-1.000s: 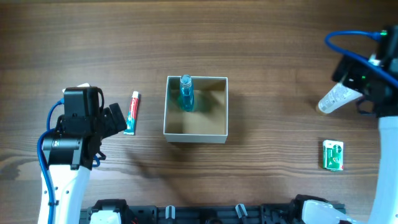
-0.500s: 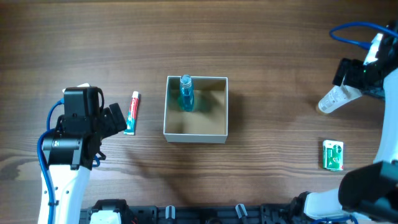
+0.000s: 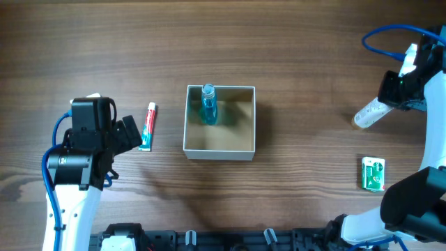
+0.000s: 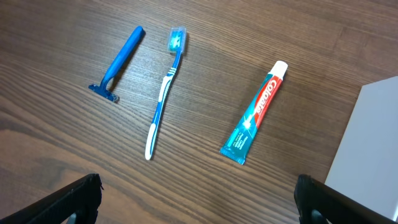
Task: Pack container
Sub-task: 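Grasp the white lotion tube with the right gripper, then carry the lotion tube into the box and release it upright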
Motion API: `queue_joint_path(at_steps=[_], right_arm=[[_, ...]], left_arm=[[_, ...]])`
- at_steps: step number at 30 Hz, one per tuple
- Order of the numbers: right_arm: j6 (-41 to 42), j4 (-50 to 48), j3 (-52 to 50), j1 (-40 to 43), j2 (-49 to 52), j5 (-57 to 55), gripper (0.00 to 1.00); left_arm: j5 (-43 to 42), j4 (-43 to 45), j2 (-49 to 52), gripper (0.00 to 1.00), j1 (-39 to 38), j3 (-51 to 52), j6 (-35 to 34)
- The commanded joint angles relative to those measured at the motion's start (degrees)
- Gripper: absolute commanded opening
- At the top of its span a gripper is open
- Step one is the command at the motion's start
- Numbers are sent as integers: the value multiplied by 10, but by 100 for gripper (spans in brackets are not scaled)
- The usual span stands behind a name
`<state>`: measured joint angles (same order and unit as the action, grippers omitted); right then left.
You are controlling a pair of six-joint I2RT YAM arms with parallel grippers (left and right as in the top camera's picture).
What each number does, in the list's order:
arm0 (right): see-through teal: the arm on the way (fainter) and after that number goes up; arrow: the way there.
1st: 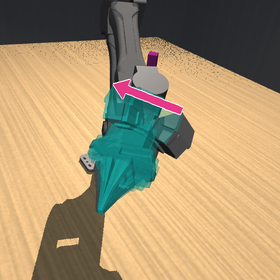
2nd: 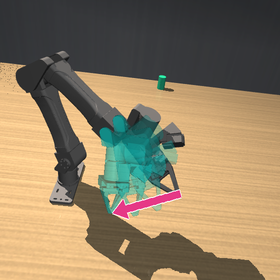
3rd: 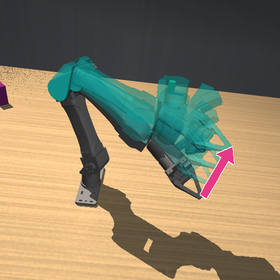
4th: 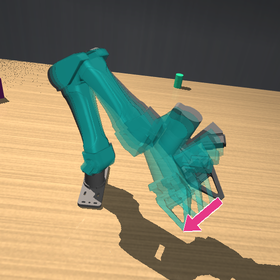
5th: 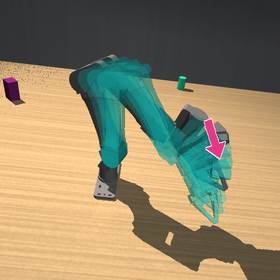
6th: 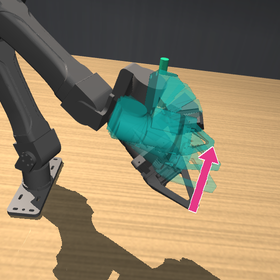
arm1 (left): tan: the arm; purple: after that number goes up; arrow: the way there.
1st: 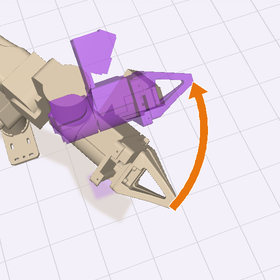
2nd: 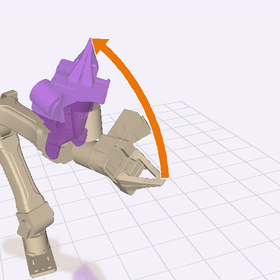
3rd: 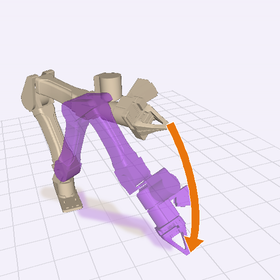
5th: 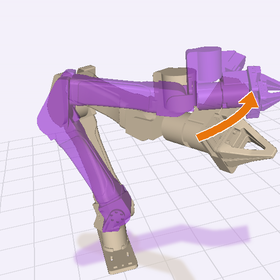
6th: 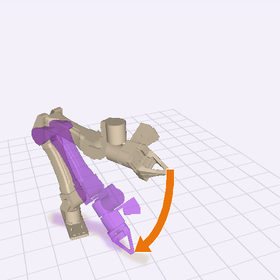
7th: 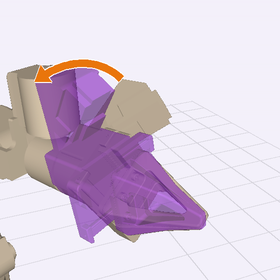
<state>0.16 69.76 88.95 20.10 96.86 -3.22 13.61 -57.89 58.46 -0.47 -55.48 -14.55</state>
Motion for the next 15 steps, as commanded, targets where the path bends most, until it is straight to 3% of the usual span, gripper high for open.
queue_joint_path(at_steps=[1, 8, 15], right_arm=[[15, -3, -5, 2, 7, 14, 4], [40, 4, 0, -39, -39, 87, 4], [92, 25, 37, -223, -175, 82, 4]], left_arm=[[-5, 0, 0, 100, 1, -12, -9], [-5, 0, 0, 100, 1, -12, -9], [-5, 0, 0, 100, 1, -12, -9]])
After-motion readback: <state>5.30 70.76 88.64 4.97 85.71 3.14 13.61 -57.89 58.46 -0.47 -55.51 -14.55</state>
